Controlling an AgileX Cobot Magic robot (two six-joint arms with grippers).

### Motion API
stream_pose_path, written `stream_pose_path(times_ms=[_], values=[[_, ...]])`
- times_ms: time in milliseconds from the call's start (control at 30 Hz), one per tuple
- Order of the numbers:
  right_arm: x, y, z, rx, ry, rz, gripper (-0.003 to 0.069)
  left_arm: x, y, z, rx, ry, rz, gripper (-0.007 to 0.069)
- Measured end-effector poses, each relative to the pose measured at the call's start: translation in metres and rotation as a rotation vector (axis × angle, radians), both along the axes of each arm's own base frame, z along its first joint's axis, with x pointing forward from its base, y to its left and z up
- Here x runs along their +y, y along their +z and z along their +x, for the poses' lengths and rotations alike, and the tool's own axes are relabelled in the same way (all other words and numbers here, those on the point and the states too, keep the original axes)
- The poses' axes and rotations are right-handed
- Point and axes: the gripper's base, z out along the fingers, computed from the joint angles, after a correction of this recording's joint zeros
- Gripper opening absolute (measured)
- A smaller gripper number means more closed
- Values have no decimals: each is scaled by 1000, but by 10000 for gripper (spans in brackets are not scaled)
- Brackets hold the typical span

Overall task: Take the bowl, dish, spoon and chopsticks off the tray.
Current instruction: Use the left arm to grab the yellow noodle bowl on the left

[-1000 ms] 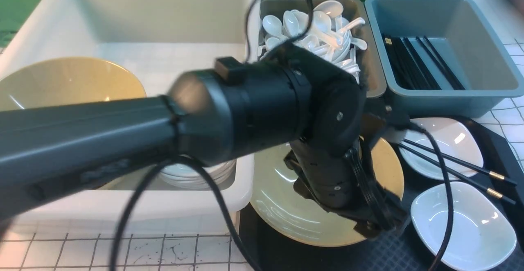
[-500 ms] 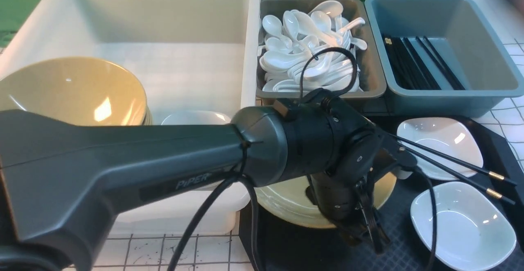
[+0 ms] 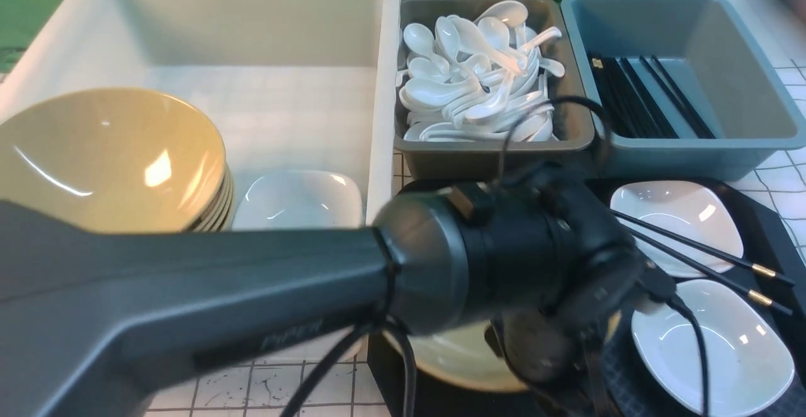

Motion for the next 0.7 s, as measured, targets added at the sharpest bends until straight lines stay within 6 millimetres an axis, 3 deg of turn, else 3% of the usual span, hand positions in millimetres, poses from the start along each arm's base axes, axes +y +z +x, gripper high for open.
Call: stream_pose_path(times_ms=[133,267,333,700], values=[[0,0,0,0,0,0,197,-2,8,-14,14,11,-8,236],[0,0,0,0,0,0,197,-3,30,-27,-53,-39,-51,63],[0,0,0,-1,0,2,197,-1,41,-32,-61,-35,-81,25],[0,1,0,-13,3,-4,197,7,94,-44,-124,-33,-302,16]])
